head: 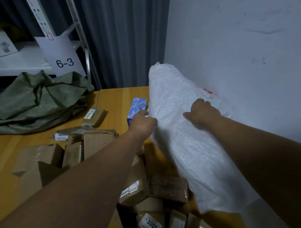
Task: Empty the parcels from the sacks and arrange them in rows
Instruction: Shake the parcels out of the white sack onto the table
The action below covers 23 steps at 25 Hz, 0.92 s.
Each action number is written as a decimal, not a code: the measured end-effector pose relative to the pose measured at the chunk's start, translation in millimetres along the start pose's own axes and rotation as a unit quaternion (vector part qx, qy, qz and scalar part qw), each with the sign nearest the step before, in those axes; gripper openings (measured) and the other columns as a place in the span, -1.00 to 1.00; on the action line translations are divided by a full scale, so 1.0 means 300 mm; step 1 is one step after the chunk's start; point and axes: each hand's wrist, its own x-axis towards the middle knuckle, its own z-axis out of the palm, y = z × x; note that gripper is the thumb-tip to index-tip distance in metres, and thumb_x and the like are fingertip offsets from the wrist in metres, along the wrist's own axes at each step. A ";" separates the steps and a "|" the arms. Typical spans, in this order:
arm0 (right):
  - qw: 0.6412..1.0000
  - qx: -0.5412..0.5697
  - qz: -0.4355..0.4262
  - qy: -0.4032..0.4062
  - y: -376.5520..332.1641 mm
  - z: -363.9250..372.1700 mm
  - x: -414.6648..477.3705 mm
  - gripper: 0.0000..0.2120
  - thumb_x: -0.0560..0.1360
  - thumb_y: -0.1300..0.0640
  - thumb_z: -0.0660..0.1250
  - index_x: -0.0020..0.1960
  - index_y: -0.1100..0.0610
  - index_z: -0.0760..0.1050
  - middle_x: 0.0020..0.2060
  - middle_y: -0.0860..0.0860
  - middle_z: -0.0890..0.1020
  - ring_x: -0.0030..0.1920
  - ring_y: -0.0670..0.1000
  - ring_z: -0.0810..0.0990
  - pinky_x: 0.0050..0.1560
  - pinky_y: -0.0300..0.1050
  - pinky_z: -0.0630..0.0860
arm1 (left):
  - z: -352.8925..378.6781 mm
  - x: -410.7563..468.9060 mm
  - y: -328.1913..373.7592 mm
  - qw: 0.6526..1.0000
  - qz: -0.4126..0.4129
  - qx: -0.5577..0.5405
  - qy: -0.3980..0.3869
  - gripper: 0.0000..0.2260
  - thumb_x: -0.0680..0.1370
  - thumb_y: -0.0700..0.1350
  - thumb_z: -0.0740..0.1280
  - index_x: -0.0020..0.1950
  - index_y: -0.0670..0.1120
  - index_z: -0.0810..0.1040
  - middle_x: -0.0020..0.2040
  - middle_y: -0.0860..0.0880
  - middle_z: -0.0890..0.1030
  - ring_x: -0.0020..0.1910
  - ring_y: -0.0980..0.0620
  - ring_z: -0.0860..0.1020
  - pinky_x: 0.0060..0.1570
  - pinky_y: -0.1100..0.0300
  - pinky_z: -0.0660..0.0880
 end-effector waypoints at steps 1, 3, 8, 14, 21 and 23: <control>1.000 0.001 -0.003 -0.004 0.011 0.012 0.011 -0.08 0.57 -0.24 0.29 0.58 0.35 -0.04 0.49 0.29 0.28 0.45 0.27 0.35 0.36 0.17 0.37 | 0.007 0.010 -0.006 1.000 -0.002 0.002 0.002 -0.47 0.50 -0.21 0.36 0.48 -0.05 0.37 0.20 -0.13 0.52 -0.01 -0.09 0.52 -0.11 0.15 0.43; 1.000 0.008 -0.010 -0.004 0.026 0.037 0.032 -0.09 0.57 -0.26 0.26 0.60 0.30 -0.07 0.51 0.27 0.27 0.46 0.28 0.34 0.37 0.18 0.35 | 0.023 0.036 -0.018 1.000 -0.006 0.007 0.005 -0.47 0.50 -0.21 0.37 0.47 -0.05 0.38 0.23 -0.15 0.52 0.02 -0.10 0.52 -0.08 0.14 0.46; 0.999 -0.024 -0.039 -0.018 0.035 0.103 0.044 -0.81 0.66 -0.03 0.19 0.12 0.09 0.41 0.12 0.06 0.56 0.02 0.12 0.50 0.07 -0.04 0.40 | 0.034 0.066 -0.049 1.000 -0.020 0.012 0.001 -0.48 0.51 -0.20 0.37 0.47 -0.07 0.37 0.25 -0.09 0.47 0.13 -0.10 0.51 0.14 0.02 0.53; 0.993 0.045 -0.106 -0.015 0.058 0.046 -0.013 -0.87 0.61 0.23 0.16 0.05 0.17 0.48 0.08 0.16 0.58 0.12 0.20 0.52 -0.03 -0.15 0.34 | 0.037 0.052 -0.026 0.999 -0.014 0.029 0.025 -0.58 0.50 -0.20 0.35 0.36 -0.15 0.42 0.10 -0.11 0.55 0.02 -0.10 0.53 -0.05 0.10 0.50; 0.967 0.208 -0.145 0.011 0.160 -0.014 -0.241 -0.69 0.52 0.25 0.24 -0.36 0.12 0.24 -0.34 0.06 0.38 -0.33 0.03 0.36 -0.21 -0.09 0.24 | 0.085 0.043 0.116 0.994 0.028 -0.011 0.109 0.05 0.10 0.40 0.37 0.49 -0.08 0.26 0.39 -0.09 0.43 0.26 -0.22 0.51 0.18 -0.22 0.50; 0.966 0.218 -0.136 0.001 0.202 -0.017 -0.298 -0.69 0.50 0.24 0.25 -0.36 0.15 0.22 -0.34 0.06 0.36 -0.33 0.02 0.35 -0.26 -0.07 0.22 | 0.077 0.020 0.167 0.991 0.051 -0.033 0.122 0.09 0.18 0.44 0.41 0.57 -0.04 0.14 0.48 -0.07 0.35 0.37 -0.22 0.43 0.27 -0.22 0.44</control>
